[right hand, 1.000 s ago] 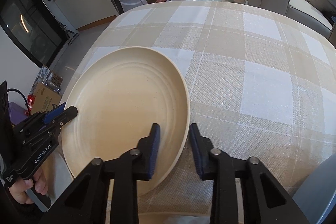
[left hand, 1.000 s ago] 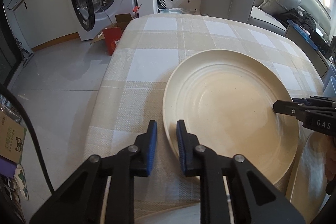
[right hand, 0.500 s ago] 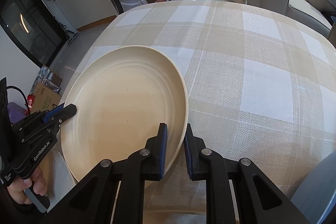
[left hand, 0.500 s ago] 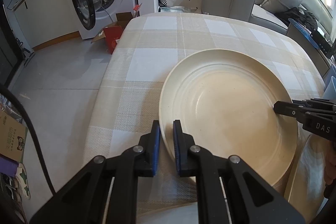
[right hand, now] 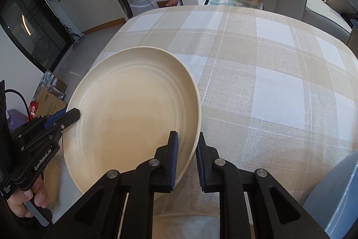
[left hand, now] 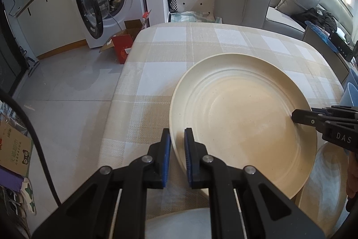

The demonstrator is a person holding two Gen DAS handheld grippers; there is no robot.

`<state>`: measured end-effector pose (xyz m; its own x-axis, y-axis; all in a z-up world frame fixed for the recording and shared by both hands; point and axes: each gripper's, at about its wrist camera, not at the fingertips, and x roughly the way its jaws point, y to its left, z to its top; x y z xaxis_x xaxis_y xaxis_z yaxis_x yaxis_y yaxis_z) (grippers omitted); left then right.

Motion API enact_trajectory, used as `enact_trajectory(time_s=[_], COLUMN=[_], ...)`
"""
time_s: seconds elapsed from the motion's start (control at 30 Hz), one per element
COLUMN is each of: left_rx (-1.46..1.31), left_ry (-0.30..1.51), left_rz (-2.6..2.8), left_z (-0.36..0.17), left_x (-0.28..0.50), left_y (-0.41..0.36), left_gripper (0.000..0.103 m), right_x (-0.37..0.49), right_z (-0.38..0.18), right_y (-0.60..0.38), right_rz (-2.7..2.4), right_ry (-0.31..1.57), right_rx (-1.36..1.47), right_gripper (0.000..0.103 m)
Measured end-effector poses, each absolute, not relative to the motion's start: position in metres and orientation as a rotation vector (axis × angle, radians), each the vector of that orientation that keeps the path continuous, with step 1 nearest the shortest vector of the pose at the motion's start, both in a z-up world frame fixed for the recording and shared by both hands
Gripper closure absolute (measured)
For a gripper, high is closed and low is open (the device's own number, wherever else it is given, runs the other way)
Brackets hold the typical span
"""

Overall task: Organize plates and bowls
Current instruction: 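Lift the held plate with both grippers and carry it over another cream plate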

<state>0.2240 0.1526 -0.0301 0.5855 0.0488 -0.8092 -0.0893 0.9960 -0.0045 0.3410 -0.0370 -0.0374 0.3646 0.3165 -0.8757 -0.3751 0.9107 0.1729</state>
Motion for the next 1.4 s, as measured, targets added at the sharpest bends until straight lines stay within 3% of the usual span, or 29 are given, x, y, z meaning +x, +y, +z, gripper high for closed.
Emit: enact_trajectory(time_s=[0.67,1.4], left_rx=[-0.007,0.03], left_ry=[0.866,0.861], left_rz=[0.07,0.042], left_z=[0.02,0.021], left_x=[0.166,0.1], left_y=[0.141,0.104], left_gripper=[0.093,0.093], right_x=[0.281,0.206], right_z=[0.006,0.008], right_y=[-0.046,-0.078], right_rz=[0.471,0.441], right_ry=[1.055,1.045], right_rx=[-0.07,-0.102], right_gripper=[0.088,0.087])
